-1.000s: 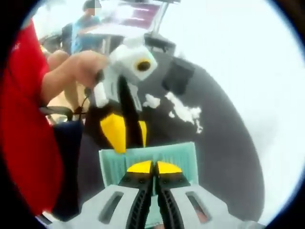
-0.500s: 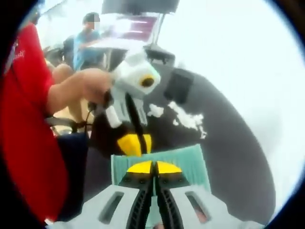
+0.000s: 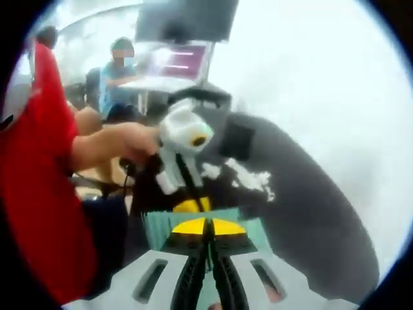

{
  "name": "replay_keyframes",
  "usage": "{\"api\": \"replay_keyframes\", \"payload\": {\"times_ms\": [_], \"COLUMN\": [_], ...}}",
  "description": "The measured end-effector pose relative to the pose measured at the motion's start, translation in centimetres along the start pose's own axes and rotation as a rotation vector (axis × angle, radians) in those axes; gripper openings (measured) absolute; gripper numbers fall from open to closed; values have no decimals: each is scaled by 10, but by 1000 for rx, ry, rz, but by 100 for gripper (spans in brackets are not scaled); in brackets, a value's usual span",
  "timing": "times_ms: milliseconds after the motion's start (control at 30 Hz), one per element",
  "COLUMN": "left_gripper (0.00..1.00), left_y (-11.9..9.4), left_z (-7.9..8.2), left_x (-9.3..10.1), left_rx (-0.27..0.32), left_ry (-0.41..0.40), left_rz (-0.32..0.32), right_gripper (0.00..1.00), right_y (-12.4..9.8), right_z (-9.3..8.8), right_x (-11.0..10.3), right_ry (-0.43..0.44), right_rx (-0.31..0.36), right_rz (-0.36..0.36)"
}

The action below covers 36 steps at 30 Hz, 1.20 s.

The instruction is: Pick up the broom and sweep the trash on the tabletop into the dustpan.

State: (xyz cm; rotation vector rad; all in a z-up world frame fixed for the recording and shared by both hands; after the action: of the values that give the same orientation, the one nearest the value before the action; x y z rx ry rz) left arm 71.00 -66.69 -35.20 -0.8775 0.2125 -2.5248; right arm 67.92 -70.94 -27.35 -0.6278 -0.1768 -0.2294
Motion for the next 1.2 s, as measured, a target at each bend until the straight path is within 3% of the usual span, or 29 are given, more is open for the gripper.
{"api": "replay_keyframes", "payload": {"times_ms": [233,333,367,433,500,600,700,867,900,967,1033,1133,1200], "left_gripper": [7,8,9,13,19,20,21,25,25,24,25,30,30], "left_y": [-7,-18,-23,-33,-41,-41,-29,5,12,26,40,53,62], "left_z": [3,8,12,22,33,43,43,47,47,46,45,49,53], "left_x": [-8,-22,-28,-36,-33,-15,0,32,38,47,49,53,59], "left_rx": [19,38,48,83,129,151,103,16,-9,-84,-199,-271,-289], "left_ry": [10,24,39,88,145,189,239,353,379,452,532,589,613], "left_rz": [31,109,148,215,240,195,146,43,19,-24,-41,-62,-82], "right_gripper": [4,6,9,19,26,26,26,26,25,24,24,24,23], "right_y": [22,26,25,18,-3,-44,-90,-148,-157,-163,-164,-159,-156], "right_z": [-16,-25,-23,-14,1,19,13,-24,-38,-55,-73,-98,-117], "right_x": [-14,-17,-16,-16,-10,15,49,83,90,95,99,100,101], "right_ry": [-14,-44,-63,-14,82,222,280,355,391,426,448,470,503], "right_rx": [-61,-97,-78,8,156,404,593,748,772,787,795,789,790], "right_rz": [16,24,15,13,-11,-128,-341,-626,-683,-728,-753,-775,-806]}}
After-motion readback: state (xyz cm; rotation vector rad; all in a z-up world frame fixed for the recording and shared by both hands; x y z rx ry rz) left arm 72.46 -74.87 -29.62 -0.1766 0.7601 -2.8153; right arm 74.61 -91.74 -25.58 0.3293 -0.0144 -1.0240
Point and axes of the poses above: the point that each gripper's makers call its tool centre point, and the gripper's own axes: y roughly forward along the fingers, x roughly to its right, z roughly out of its top, the point moved 2 cm from there along -y, roughly backward along the fingers, and after that the axes turned 3 degrees about x, right-handed, at the moved point
